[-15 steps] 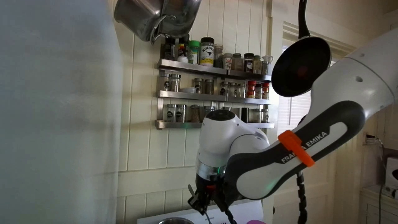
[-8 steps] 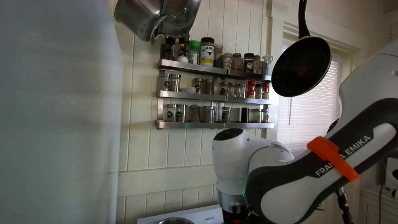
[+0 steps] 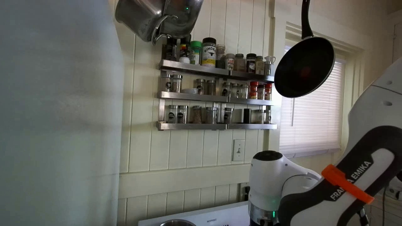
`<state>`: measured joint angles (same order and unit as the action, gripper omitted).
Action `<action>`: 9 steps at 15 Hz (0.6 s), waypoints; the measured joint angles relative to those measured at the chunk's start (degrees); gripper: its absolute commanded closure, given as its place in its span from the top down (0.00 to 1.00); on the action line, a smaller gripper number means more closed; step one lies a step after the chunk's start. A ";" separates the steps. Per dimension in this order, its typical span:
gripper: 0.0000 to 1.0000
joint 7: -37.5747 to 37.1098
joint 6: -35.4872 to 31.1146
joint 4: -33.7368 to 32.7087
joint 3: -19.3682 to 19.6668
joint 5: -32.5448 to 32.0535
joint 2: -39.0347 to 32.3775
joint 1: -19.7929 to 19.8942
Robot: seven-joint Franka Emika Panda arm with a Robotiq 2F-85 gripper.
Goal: Take the purple bowl and silver spoon out of the silver bowl on the left.
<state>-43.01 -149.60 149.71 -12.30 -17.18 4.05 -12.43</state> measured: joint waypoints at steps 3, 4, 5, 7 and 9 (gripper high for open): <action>0.01 4.63 -7.46 -0.88 0.86 1.84 -4.48 1.67; 0.01 7.02 -10.13 -1.17 0.80 4.12 -6.22 1.60; 0.01 9.82 -12.44 -1.50 0.55 6.92 -8.00 1.40; 0.01 15.98 -14.99 -2.47 -0.53 13.25 -11.25 1.04; 0.01 22.58 -15.20 -3.80 -2.26 20.13 -13.78 1.11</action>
<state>-20.43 -164.80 145.91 -14.57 2.95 -9.73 -11.32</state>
